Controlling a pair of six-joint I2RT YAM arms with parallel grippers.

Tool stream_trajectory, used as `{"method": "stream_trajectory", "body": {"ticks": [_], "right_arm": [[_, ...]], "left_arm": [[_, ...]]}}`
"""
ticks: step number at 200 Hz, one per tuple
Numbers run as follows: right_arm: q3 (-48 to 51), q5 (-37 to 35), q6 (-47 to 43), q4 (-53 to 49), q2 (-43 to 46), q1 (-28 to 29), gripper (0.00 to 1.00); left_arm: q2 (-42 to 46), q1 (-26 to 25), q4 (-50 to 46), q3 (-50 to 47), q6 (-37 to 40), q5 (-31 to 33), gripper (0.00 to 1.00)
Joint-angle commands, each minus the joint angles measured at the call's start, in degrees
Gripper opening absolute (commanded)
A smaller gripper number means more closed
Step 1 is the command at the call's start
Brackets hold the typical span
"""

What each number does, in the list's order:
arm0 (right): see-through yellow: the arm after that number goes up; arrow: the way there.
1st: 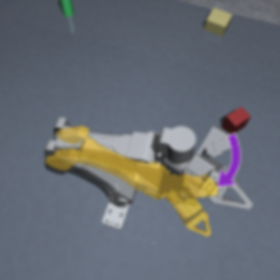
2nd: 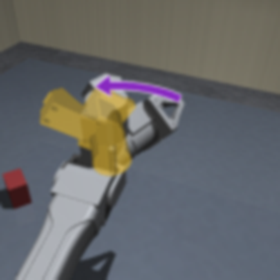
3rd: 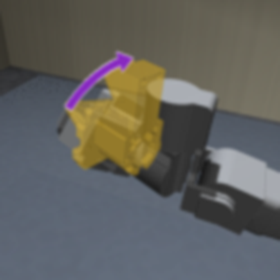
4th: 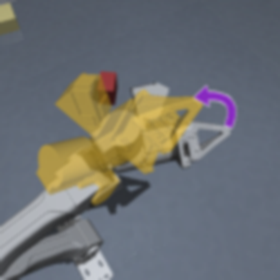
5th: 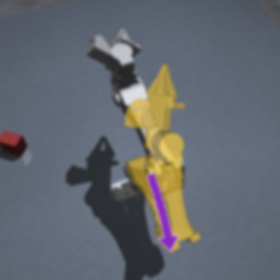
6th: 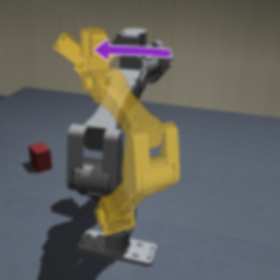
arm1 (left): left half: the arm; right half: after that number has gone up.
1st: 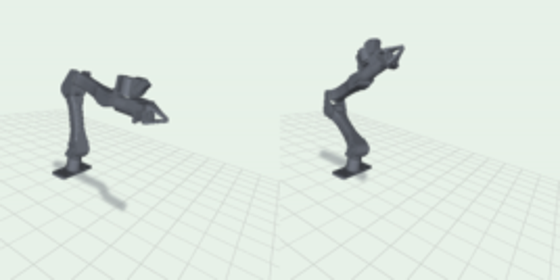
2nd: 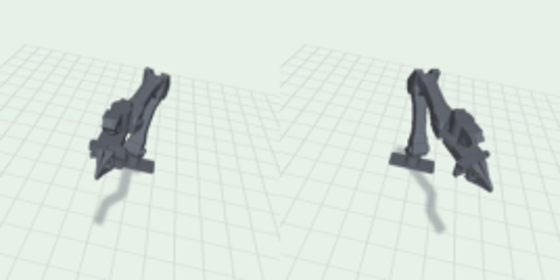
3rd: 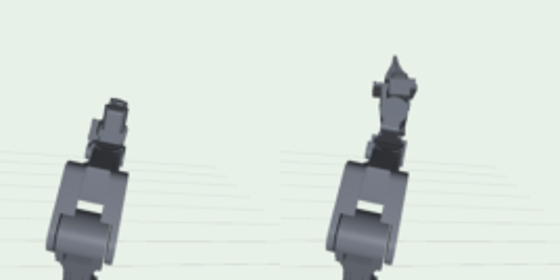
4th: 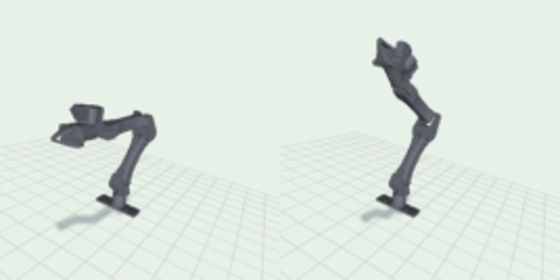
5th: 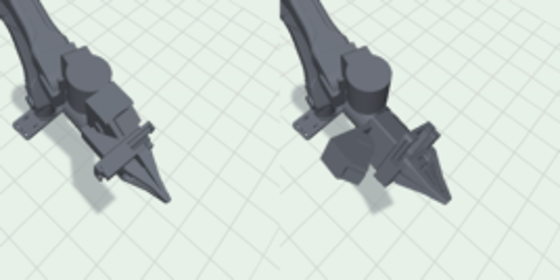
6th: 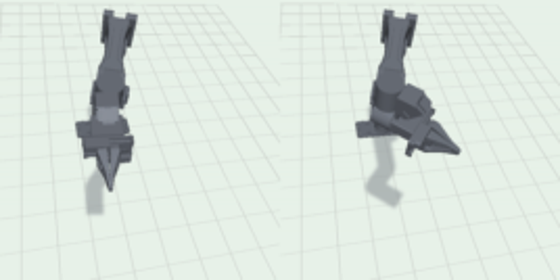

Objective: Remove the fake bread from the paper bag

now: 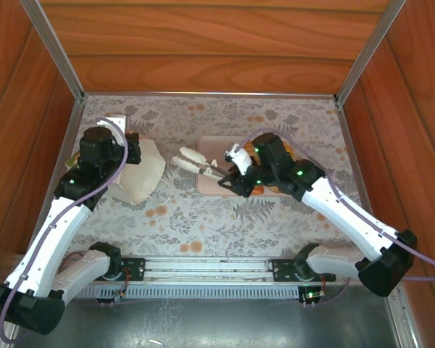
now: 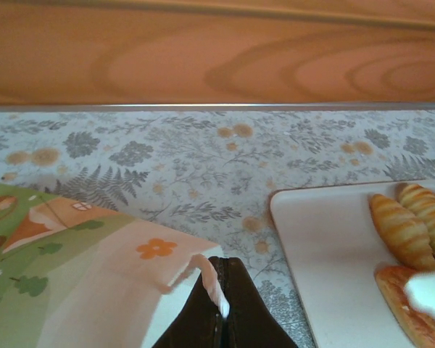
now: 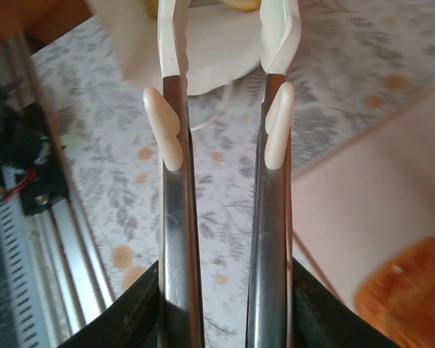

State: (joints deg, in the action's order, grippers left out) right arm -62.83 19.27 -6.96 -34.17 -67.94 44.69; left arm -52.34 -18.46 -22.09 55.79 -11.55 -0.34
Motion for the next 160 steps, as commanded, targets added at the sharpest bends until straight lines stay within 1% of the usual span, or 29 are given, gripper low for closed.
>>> {"method": "stream_trajectory", "body": {"ticks": [1,17,31,45,60,71,99,109,117,132,160], "right_arm": [[0.05,3.87,-1.94,6.05,-3.59,4.65,0.40],[-1.43,2.19,-2.44,6.28,-7.75,7.57,0.39],[-3.10,0.63,-2.82,7.11,-11.38,10.15,0.38],[-4.99,-2.94,-3.31,8.63,-15.06,13.06,0.38],[-7.83,-6.73,-3.12,9.97,-19.30,15.72,0.37],[-11.18,-9.72,-2.01,10.00,-22.95,17.43,0.36],[-21.10,-15.90,-0.68,6.50,-33.52,21.89,0.36],[-23.81,-20.36,-0.72,5.91,-36.09,23.99,0.37],[-25.33,-24.05,-0.28,6.03,-37.61,25.36,0.37],[-26.56,-28.49,0.87,7.06,-39.24,26.64,0.39],[-26.95,-32.12,2.77,7.37,-39.84,26.87,0.41]], "left_arm": [[0.11,-0.40,-0.63,2.46,2.10,-3.99,0.00],[0.65,-0.44,-1.64,2.77,2.25,-5.73,0.00],[1.67,-0.52,-3.88,2.99,2.06,-5.96,0.00],[3.55,-0.52,-6.08,2.65,1.74,-5.44,0.00],[6.54,-0.53,-8.03,1.54,0.99,-3.02,0.00],[8.79,-0.55,-9.31,0.76,-0.05,0.13,0.00],[12.15,-0.54,-11.30,-0.24,-1.91,5.76,0.00],[12.39,-0.52,-11.66,-0.01,-2.11,6.95,0.00],[12.26,-0.53,-11.58,0.10,-2.16,7.27,0.00],[11.34,-0.46,-11.59,0.45,-2.24,7.37,0.00],[8.56,-0.51,-11.62,1.86,-2.07,5.56,0.00]]}}
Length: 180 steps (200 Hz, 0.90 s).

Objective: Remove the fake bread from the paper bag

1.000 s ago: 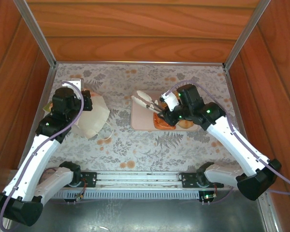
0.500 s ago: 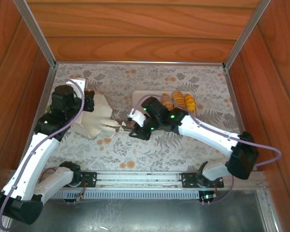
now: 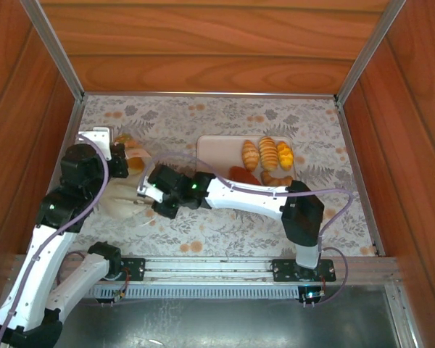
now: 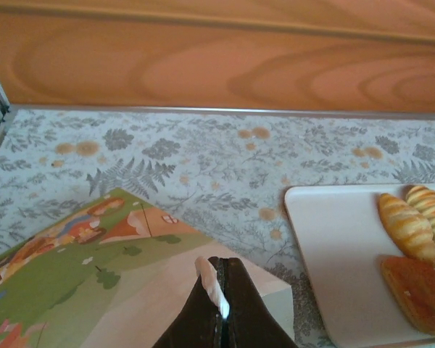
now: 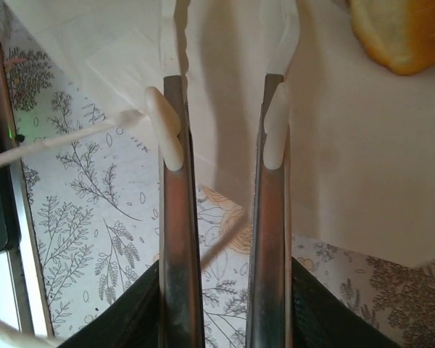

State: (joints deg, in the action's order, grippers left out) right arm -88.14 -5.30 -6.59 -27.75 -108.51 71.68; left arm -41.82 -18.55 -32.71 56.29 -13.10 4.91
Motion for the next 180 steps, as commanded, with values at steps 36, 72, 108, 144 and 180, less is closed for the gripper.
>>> {"method": "stream_trajectory", "body": {"ticks": [36,72,108,144,180], "right_arm": [[-0.12,-12.39,2.55,2.08,1.37,-0.12,0.44],[-1.58,-15.84,4.60,2.04,-0.27,-0.14,0.45],[-4.34,-19.22,4.79,2.96,-2.84,-0.13,0.47],[-10.11,-21.77,5.85,-0.44,-7.59,-0.28,0.48],[-10.35,-14.96,8.44,1.36,-9.17,-1.61,0.50]], "left_arm": [[-2.96,-0.43,-0.70,1.98,-0.70,-0.81,0.00],[-3.22,-0.44,0.18,1.93,-0.87,-2.04,0.00],[-3.72,-0.43,1.42,2.04,-1.05,-3.21,0.00],[-4.47,-0.40,3.55,1.66,-1.05,-5.20,0.00],[-5.11,-0.44,5.50,1.20,-0.81,-5.92,0.00]]}}
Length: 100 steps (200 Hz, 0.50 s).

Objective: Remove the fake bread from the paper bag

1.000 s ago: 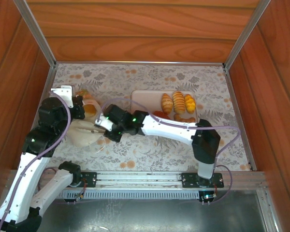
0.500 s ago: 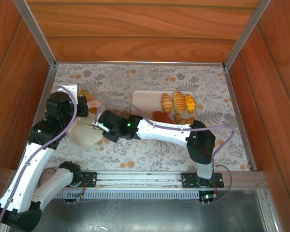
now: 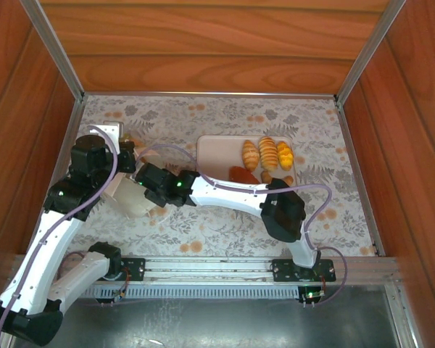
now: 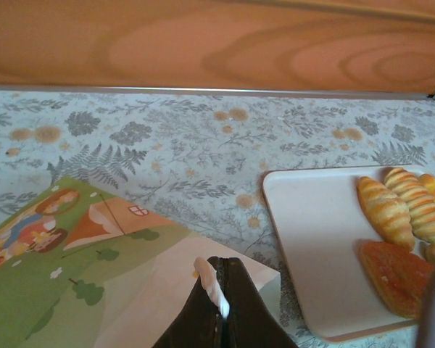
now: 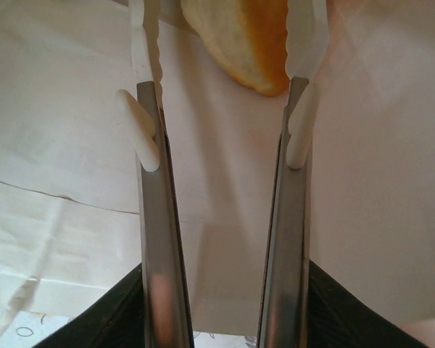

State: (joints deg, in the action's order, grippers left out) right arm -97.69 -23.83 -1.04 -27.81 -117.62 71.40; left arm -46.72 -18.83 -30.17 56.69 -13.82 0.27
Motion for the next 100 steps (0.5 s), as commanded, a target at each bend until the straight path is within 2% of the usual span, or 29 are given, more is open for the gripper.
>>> {"method": "stream_trajectory", "body": {"ticks": [1,8,49,100], "right_arm": [[-0.77,3.95,2.98,1.61,-0.06,-1.42,0.50],[-0.57,5.01,3.62,1.92,-0.30,-1.76,0.50],[-2.48,-1.48,0.07,-0.41,-0.83,-1.87,0.51],[-2.09,-2.91,-4.39,3.06,-0.30,-1.65,0.52]], "left_arm": [[-0.26,-0.16,2.99,0.80,-0.07,-1.32,0.00],[-0.38,-0.16,3.41,0.68,0.07,-1.33,0.00],[0.05,-0.18,6.49,-1.23,-0.40,-1.40,0.00],[0.48,-0.15,7.50,-1.79,-0.15,-2.18,0.00]]}}
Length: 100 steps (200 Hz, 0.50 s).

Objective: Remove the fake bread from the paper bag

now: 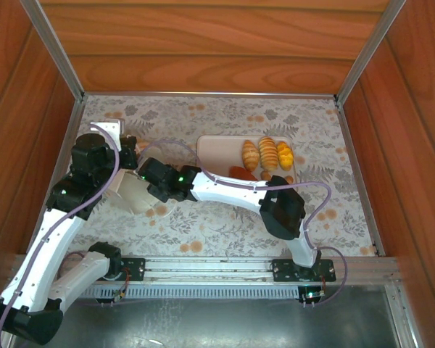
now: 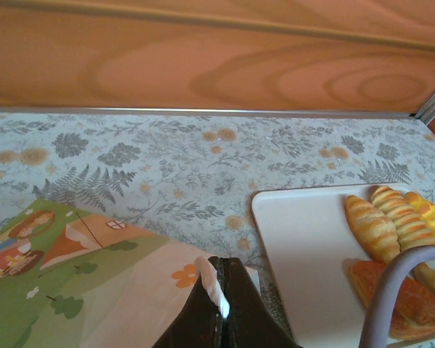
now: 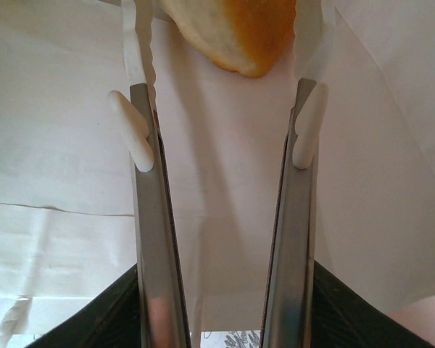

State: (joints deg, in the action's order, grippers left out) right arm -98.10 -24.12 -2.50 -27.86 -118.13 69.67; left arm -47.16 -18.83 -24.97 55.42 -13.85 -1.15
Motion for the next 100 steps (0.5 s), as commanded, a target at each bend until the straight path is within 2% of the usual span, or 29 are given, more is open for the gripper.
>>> {"method": "stream_trajectory", "body": {"ticks": [1,45,77,100], "right_arm": [[-1.66,-2.79,-2.98,3.13,0.19,0.10,0.52],[-4.20,-6.61,-2.78,3.23,-3.25,-0.01,0.54],[-8.55,-4.19,-2.71,0.53,-6.87,-0.06,0.54],[-10.69,-2.41,-1.38,-1.59,-8.65,-0.05,0.50]], "left_arm": [[0.92,-0.15,2.30,-0.51,-0.08,-0.77,0.00],[1.20,-0.16,2.49,-1.17,-0.48,-0.75,0.00],[1.36,-0.18,2.55,-1.53,-0.34,-0.47,0.00],[1.45,-0.16,2.59,-1.77,-0.30,-0.18,0.00]]}}
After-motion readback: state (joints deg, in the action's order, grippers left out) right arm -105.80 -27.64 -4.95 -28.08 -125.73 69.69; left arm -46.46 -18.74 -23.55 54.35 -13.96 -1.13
